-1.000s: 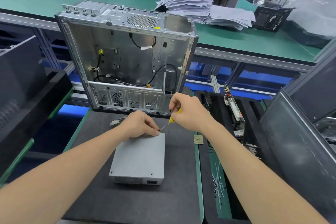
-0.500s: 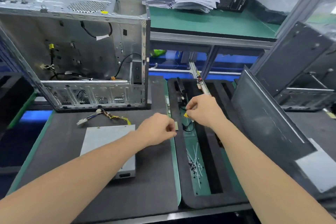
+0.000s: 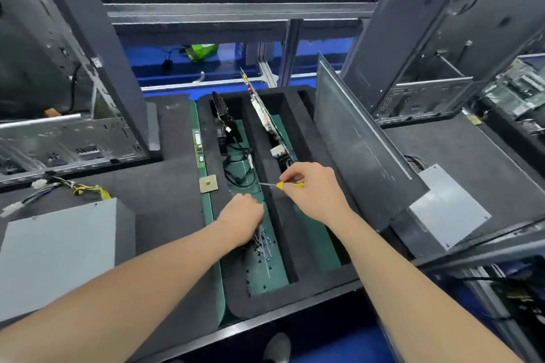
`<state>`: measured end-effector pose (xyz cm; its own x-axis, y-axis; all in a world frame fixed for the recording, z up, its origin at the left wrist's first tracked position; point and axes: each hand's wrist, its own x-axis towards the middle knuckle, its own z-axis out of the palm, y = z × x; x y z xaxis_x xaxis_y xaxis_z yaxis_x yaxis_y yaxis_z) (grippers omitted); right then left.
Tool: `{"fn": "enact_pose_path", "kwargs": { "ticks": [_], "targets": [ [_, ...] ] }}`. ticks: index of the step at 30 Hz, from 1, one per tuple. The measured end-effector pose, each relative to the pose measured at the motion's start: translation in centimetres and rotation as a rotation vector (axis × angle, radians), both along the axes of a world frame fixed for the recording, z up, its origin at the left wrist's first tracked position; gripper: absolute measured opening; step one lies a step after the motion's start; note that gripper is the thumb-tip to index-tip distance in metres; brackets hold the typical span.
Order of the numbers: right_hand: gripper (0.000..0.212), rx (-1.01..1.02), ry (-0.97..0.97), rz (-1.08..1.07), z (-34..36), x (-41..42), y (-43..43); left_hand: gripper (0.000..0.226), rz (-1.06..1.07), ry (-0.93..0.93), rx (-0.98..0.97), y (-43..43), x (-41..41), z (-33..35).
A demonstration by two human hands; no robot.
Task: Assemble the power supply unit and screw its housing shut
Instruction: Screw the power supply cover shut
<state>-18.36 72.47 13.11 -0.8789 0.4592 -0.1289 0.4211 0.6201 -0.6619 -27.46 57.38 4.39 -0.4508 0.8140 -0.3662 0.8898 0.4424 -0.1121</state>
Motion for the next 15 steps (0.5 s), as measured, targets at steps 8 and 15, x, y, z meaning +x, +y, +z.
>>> {"fn": "enact_pose_path", "kwargs": {
  "ticks": [8,15],
  "targets": [
    [0.011,-0.021,0.037,0.005,-1.3,0.8,2.2,0.025,0.247,-0.061,0.074,2.6,1.2,-2.8],
    [0.011,-0.029,0.026,0.003,-1.5,1.3,3.0,0.027,0.255,-0.06,0.087,3.4,1.1,-3.6]
  ]
}}
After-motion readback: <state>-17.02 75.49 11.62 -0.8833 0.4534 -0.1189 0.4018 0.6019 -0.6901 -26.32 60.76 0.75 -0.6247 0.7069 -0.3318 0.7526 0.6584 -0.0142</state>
